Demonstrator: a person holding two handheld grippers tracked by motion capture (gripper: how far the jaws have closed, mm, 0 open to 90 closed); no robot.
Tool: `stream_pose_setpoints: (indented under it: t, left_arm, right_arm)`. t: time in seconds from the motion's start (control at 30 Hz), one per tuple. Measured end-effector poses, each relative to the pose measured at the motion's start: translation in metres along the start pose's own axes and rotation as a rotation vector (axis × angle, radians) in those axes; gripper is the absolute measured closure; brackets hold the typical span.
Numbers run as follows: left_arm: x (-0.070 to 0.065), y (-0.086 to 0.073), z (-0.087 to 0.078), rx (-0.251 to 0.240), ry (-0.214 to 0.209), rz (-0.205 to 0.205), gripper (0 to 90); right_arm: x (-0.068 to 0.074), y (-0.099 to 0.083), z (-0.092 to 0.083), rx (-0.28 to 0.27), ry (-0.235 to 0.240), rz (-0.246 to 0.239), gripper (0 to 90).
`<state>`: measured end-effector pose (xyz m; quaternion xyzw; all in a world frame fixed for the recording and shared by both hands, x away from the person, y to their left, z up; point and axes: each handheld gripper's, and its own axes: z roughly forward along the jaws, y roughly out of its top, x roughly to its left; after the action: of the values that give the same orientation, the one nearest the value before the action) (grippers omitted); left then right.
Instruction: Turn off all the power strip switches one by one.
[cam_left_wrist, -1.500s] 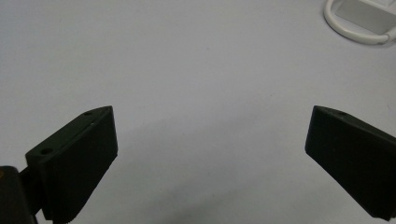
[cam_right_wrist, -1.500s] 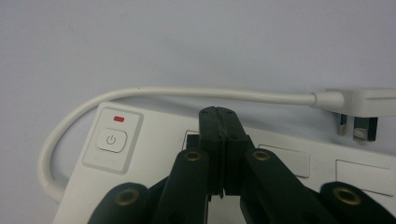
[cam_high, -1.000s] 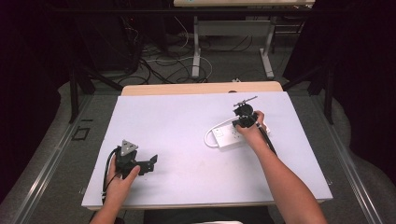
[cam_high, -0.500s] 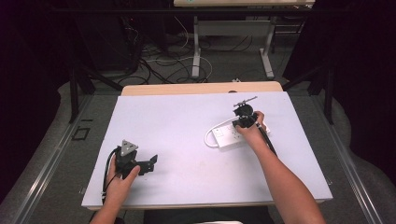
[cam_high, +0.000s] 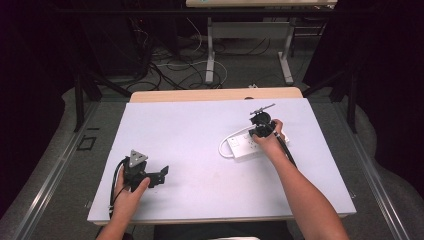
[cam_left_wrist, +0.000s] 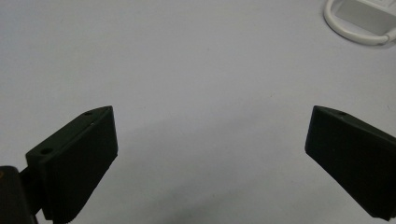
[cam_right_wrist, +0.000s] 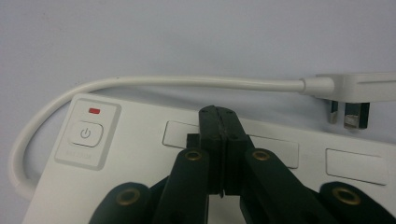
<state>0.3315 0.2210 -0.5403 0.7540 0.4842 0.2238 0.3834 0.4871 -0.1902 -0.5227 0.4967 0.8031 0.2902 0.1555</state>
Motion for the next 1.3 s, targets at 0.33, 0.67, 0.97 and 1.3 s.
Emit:
stream_pose_setpoints:
  t: [0.33, 0.67, 0.97, 1.3]
  left_arm:
    - [0.000, 0.000, 0.000, -0.002, 0.002, -0.002, 2.6]
    - [0.000, 0.000, 0.000, -0.002, 0.000, -0.002, 2.6]
    - [0.000, 0.000, 0.000, 0.005, 0.000, 0.005, 2.6]
    - [0.000, 0.000, 0.000, 0.007, 0.001, 0.009, 2.6]
  right_arm:
    - [0.000, 0.000, -0.001, 0.009, -0.008, 0.010, 90.0]
    - [-0.005, 0.001, -0.004, -0.003, -0.012, 0.013, 90.0]
    - [-0.011, 0.001, -0.007, -0.015, -0.024, 0.022, 90.0]
    - [-0.024, -0.001, -0.010, -0.019, -0.048, 0.047, 90.0]
